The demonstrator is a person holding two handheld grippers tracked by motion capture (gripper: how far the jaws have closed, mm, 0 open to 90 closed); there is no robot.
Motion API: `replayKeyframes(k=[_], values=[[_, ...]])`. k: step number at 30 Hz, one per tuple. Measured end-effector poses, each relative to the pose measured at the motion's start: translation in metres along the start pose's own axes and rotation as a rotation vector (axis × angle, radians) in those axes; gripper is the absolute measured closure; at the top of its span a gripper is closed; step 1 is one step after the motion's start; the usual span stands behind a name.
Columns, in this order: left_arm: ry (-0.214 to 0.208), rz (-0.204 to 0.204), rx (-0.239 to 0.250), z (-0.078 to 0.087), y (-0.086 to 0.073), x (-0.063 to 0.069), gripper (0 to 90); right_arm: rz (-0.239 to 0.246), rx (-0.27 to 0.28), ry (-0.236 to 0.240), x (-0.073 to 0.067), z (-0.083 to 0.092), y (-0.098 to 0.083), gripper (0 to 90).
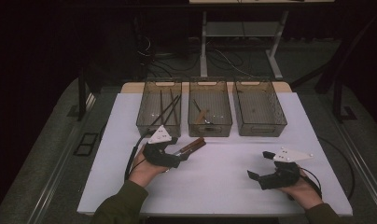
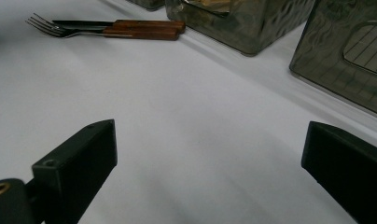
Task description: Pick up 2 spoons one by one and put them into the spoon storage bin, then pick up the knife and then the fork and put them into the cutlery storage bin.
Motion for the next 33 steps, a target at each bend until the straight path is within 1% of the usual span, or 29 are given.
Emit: replayKeyframes(k=[1,3,5,7,8,11,14,15,16,21,22,23,24,26,27,28,30,31,32,33], values=[[0.002,0.002,-0.001,0.0,-0.001,-0.001,28.5,-0.001,-0.002,-0.001,0.0,0.0,0.0,3.2],[-0.006,0.007,-0.001,-0.001,-0.002,-0.002,34.8,0.001,-0.001,-0.002,0.0,0.0,0.0,3.2],[-0.005,0.0,-0.015,-0.003,-0.005,-0.002,42.0,0.0,-0.001,-0.002,0.001,0.0,0.0,3.2],[-0.011,-0.003,-0.035,-0.006,-0.008,-0.003,46.5,0.001,0.0,-0.003,0.001,0.0,0.0,3.2],[-0.003,-0.006,-0.045,-0.008,-0.009,-0.004,48.1,0.001,0.0,-0.004,0.001,0.0,0.0,3.2],[0.005,-0.006,-0.066,-0.012,-0.012,-0.008,51.1,0.002,-0.002,-0.005,0.002,0.0,-0.001,3.2],[-0.002,0.003,-0.082,-0.017,-0.015,-0.01,55.4,0.003,-0.002,-0.006,0.002,0.0,-0.001,3.2],[-0.002,-0.001,-0.088,-0.018,-0.015,-0.011,56.2,0.003,-0.002,-0.006,0.002,0.0,-0.001,3.2],[0.0,0.003,-0.093,-0.019,-0.016,-0.011,56.7,0.002,0.0,-0.007,0.002,0.0,0.0,3.2],[0.007,-0.012,-0.12,-0.025,-0.018,-0.012,61.8,0.001,-0.001,-0.007,0.002,0.0,-0.001,3.2],[0.007,-0.009,-0.118,-0.026,-0.018,-0.012,62.7,0.002,0.001,-0.006,0.002,0.0,0.0,3.2],[0.004,-0.003,-0.121,-0.027,-0.018,-0.012,63.3,0.003,0.0,-0.006,0.002,0.0,0.0,3.2],[0.003,-0.011,-0.13,-0.028,-0.019,-0.012,64.3,0.003,0.0,-0.005,0.001,0.0,-0.001,3.2],[0.001,-0.017,-0.14,-0.031,-0.019,-0.012,65.5,0.002,0.001,-0.006,0.002,0.0,0.0,3.2],[0.003,-0.014,-0.143,-0.032,-0.019,-0.012,66.4,0.002,0.0,-0.005,0.002,0.0,0.0,3.2],[0.003,-0.02,-0.15,-0.033,-0.02,-0.012,67.1,0.0,0.0,-0.005,0.002,0.0,0.0,3.2],[-0.005,-0.007,-0.157,-0.036,-0.021,-0.011,68.9,-0.002,-0.004,-0.003,0.002,0.0,-0.001,3.2],[-0.006,-0.009,-0.162,-0.037,-0.022,-0.011,69.7,-0.001,-0.004,-0.004,0.002,0.0,-0.001,3.2],[-0.004,-0.02,-0.175,-0.037,-0.023,-0.012,70.3,0.0,-0.002,-0.004,0.002,0.0,-0.001,3.2],[-0.004,-0.016,-0.181,-0.038,-0.024,-0.011,70.9,0.002,0.0,-0.005,0.002,0.0,0.0,3.2]])
Point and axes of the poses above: each handheld gripper's, and its own axes: z roughly backward along the jaws, y roughly out of its top, x roughly to its right, the point moved 10 cm from there along -z, roughly forward along the jaws, and after that the axes turned 5 degrees about -x, right-handed, at the moved point
